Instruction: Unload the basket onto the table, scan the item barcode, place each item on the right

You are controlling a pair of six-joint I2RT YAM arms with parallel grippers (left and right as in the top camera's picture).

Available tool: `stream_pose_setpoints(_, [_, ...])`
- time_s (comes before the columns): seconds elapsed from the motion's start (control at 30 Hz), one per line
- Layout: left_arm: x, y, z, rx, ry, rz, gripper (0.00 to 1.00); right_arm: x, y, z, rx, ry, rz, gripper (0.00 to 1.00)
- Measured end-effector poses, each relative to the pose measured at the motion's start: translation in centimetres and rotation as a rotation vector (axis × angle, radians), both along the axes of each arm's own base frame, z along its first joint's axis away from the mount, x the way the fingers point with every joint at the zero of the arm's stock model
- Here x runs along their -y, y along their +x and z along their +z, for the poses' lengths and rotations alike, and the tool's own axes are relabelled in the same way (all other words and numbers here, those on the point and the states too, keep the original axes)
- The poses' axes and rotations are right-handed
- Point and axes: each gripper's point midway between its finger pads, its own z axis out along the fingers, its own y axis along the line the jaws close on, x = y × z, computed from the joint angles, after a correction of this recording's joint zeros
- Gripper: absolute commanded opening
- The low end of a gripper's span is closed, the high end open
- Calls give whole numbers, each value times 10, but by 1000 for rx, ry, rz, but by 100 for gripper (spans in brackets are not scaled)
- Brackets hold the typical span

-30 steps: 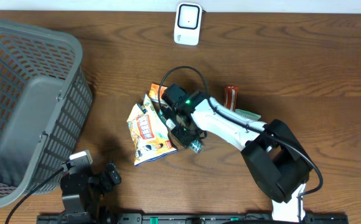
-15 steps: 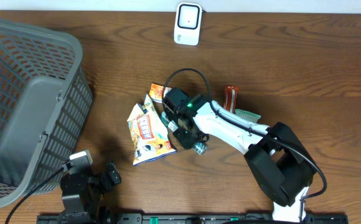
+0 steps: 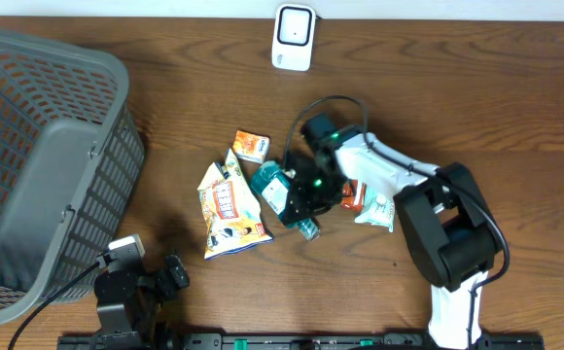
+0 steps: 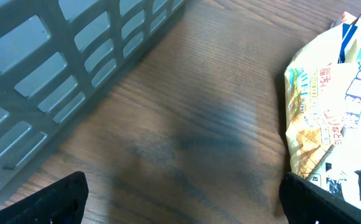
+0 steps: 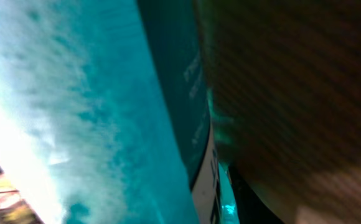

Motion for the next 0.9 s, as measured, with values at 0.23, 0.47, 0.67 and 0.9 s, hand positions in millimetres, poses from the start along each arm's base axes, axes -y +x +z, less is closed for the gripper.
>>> stream_pose_setpoints(0.23, [0, 0, 0, 0, 0, 0, 98, -2, 6, 6, -47, 157, -15, 1])
stream_pose_setpoints(0.47, [0, 0, 0, 0, 0, 0, 98, -15, 1, 32, -74, 387, 26, 1])
stream_pose_setpoints(0.67, [0, 0, 0, 0, 0, 0, 98, -15, -11, 43, -114, 437, 49, 1])
stream_pose_setpoints(0.9, [0, 0, 0, 0, 0, 0, 98, -8, -19, 62, -73, 425, 92, 1])
